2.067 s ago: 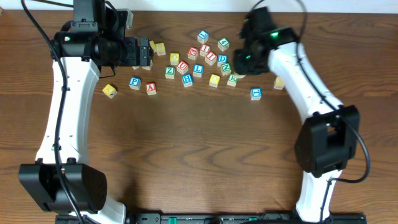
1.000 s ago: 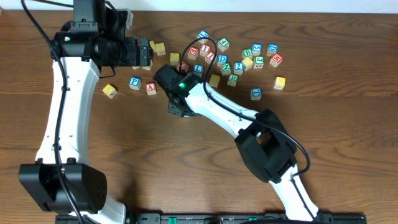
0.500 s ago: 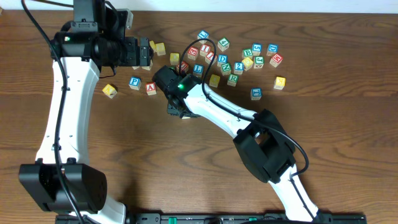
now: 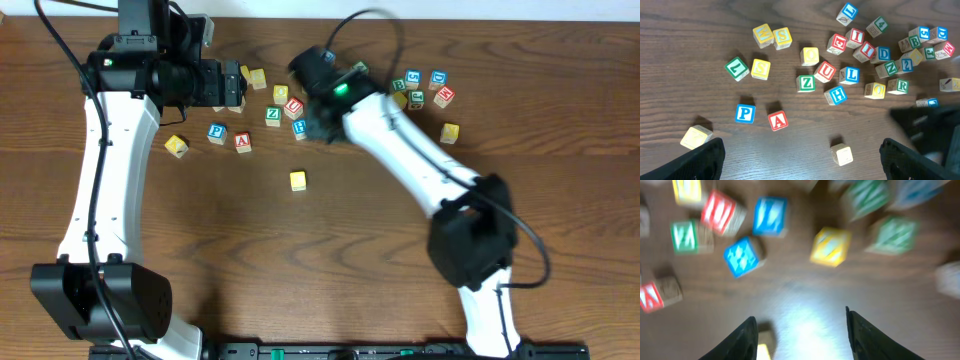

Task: Spell out CORL
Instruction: 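Carry the C block to the open table area and release it, then move the right gripper into the pile and grasp the yellow O block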

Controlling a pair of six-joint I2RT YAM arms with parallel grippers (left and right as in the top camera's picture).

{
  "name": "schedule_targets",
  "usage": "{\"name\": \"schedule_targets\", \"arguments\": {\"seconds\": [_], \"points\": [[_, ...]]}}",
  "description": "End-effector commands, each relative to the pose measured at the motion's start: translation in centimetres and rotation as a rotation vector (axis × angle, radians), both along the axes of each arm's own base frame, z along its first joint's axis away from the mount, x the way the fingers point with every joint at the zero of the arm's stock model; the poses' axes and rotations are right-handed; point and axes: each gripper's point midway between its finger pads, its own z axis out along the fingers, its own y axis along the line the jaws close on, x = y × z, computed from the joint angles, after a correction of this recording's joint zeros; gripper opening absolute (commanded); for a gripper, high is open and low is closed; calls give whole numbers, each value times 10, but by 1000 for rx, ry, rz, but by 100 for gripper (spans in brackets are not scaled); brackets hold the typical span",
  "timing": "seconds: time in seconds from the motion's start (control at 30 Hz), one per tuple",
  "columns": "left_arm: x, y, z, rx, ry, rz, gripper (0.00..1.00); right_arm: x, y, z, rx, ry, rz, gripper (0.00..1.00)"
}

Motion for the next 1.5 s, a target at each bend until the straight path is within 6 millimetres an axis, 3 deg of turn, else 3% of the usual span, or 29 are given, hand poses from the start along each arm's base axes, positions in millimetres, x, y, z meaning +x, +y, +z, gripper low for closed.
{"name": "schedule_targets", "arguments": {"seconds": [0.0, 0.17, 0.37, 0.6, 0.8, 1.03, 1.13, 1.47], "points": [[4, -2, 7, -6, -22, -17, 98, 22, -33, 22, 3, -41, 15, 52], [4, -2, 7, -6, -22, -17, 98, 41, -66, 22, 8, -48, -16, 52], [4, -2, 7, -6, -22, -17, 98, 49, -85, 21, -5, -49, -25, 53], [4, -2, 7, -6, -22, -17, 98, 51, -90, -12, -28, 14, -45, 52], [4, -2, 7, -6, -22, -17, 98, 52, -89, -45, -46, 66, -43, 52], [4, -2, 7, -6, -22, -17, 98, 50, -86, -64, -37, 108, -36, 52], [4, -2, 7, -6, -22, -17, 98, 51, -83, -64, -26, 104, -32, 52], [4, -2, 7, -6, -22, -17, 98, 52, -42, -63, 54, 68, 42, 51]]}}
